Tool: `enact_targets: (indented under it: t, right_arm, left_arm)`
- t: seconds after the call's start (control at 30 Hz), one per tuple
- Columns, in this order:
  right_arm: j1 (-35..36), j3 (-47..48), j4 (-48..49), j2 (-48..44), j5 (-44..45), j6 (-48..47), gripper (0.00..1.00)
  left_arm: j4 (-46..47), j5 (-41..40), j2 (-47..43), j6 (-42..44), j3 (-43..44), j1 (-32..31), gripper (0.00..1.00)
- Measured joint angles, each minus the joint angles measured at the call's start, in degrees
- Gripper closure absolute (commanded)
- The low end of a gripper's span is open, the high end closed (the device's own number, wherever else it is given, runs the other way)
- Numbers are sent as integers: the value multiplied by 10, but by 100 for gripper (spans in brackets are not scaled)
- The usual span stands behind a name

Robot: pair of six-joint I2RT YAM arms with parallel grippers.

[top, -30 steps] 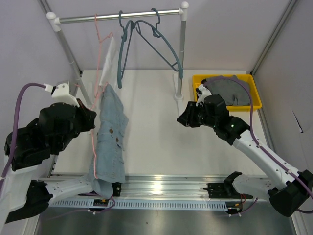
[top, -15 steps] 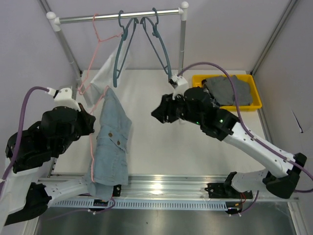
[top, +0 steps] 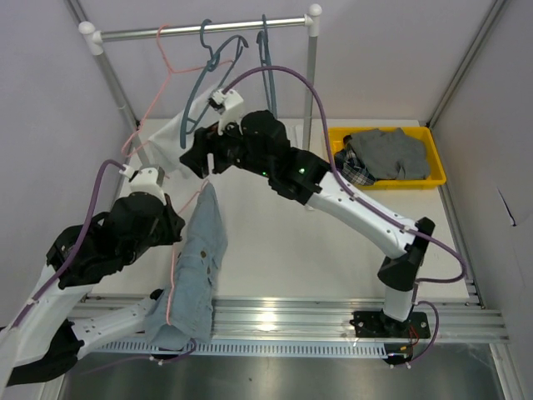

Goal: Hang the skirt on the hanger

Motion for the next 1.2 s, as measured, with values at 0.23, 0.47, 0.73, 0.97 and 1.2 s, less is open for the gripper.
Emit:
enact_targets:
  t: [0.23, 0.47, 0.73, 0.97, 1.2]
  right_arm:
    - [22, 140, 4, 106, -29, -31, 25]
    - [23, 245, 42, 187, -49, -49, 22]
    - [0, 284, 106, 269, -77, -55, 17]
    - [-22, 293, 102, 304, -33, -81, 17]
    - [-23, 233, 87, 292, 55, -118, 20]
  left_arm:
    - [22, 12, -4, 0, 0, 3, 100]
    - [23, 22, -19, 0, 0, 4, 100]
    - [23, 25, -24, 0, 0, 4, 100]
    - [25, 27, -24, 0, 0, 4, 100]
    - [36, 26, -12, 11, 14, 4, 100]
